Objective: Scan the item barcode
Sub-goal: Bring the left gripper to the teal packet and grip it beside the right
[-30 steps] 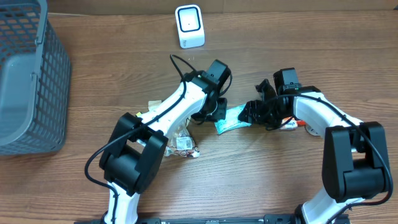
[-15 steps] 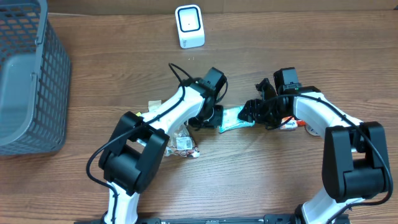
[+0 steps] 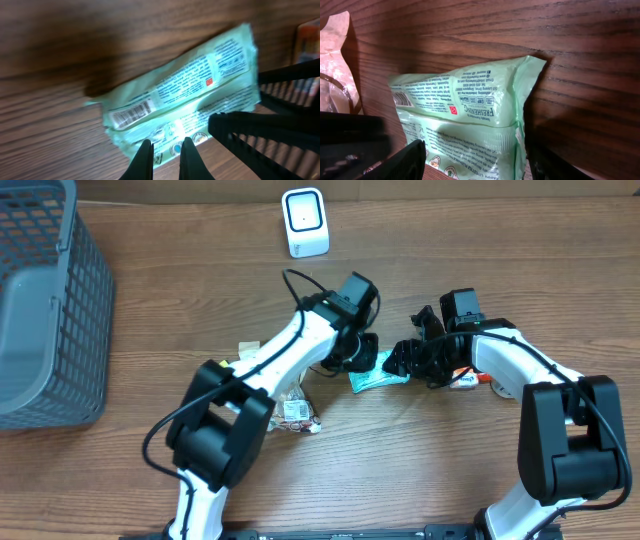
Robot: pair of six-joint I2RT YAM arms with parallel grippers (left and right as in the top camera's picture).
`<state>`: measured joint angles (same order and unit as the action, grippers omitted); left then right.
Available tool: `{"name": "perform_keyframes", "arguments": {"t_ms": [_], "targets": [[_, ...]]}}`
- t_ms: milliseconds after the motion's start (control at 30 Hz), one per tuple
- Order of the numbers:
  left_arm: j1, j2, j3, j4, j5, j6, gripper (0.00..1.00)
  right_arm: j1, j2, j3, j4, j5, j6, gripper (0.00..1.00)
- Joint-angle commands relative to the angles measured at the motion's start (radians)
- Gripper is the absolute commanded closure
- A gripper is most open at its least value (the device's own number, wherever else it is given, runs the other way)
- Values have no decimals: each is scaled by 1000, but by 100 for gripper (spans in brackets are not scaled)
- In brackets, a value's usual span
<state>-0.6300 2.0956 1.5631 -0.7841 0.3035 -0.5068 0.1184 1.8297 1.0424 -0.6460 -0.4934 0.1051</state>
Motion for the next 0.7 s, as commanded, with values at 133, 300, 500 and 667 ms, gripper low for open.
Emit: {"name": "perform_keyframes", "arguments": {"t_ms": [133, 300, 500, 667], "targets": [[-8, 132, -10, -2, -44, -25, 96, -3, -11, -5, 6, -35, 3, 33], [-8, 157, -10, -4, -45, -24, 96, -3, -10, -5, 6, -48, 3, 40], [-2, 157, -10, -9, -52, -21, 96, -32, 0, -5, 13, -52, 3, 45], [-3, 157, -10, -8, -53, -21, 96, -71, 24, -8, 14, -72, -4, 46]]}}
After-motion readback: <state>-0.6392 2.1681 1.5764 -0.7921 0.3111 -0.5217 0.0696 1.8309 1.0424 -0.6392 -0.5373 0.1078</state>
